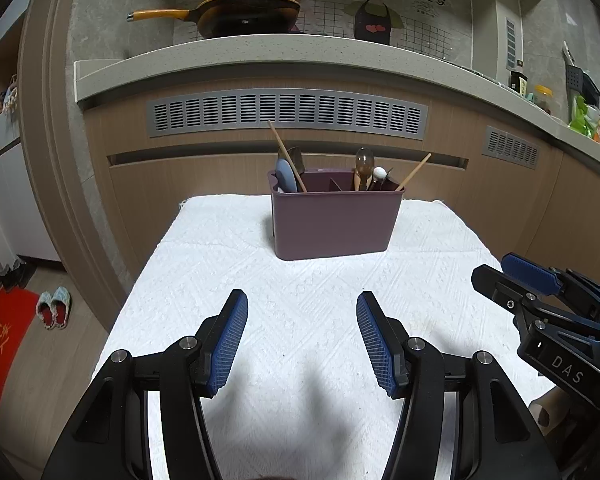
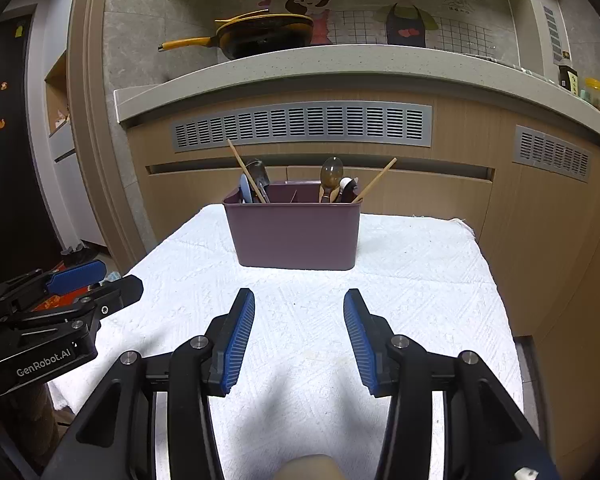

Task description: Organize utensils

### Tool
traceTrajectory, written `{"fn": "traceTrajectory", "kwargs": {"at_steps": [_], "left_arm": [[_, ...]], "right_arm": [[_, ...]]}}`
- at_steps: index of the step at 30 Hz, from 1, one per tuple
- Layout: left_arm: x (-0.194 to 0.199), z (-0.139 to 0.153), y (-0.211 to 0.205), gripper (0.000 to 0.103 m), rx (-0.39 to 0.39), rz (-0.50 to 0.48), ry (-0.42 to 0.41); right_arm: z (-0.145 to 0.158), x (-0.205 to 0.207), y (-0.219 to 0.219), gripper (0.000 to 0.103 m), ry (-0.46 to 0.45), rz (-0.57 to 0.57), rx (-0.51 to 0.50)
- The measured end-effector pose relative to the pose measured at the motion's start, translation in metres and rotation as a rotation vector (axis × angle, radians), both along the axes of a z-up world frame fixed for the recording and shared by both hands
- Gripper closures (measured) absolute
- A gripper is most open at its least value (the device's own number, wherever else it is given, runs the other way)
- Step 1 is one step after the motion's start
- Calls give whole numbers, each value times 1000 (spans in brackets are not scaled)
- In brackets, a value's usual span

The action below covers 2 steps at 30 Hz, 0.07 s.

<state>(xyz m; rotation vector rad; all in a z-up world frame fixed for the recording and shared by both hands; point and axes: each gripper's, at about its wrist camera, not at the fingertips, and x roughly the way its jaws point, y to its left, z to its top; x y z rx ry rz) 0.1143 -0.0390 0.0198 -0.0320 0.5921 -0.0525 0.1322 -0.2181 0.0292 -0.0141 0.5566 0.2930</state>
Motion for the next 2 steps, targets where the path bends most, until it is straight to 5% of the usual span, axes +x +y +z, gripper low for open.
{"fn": "traceTrajectory", "kwargs": {"at_steps": [2], "left_arm": [[-1,0,-1,46,2,-1,-5]], "right_arm": [[0,0,0,59,-1,-1,-3]]}}
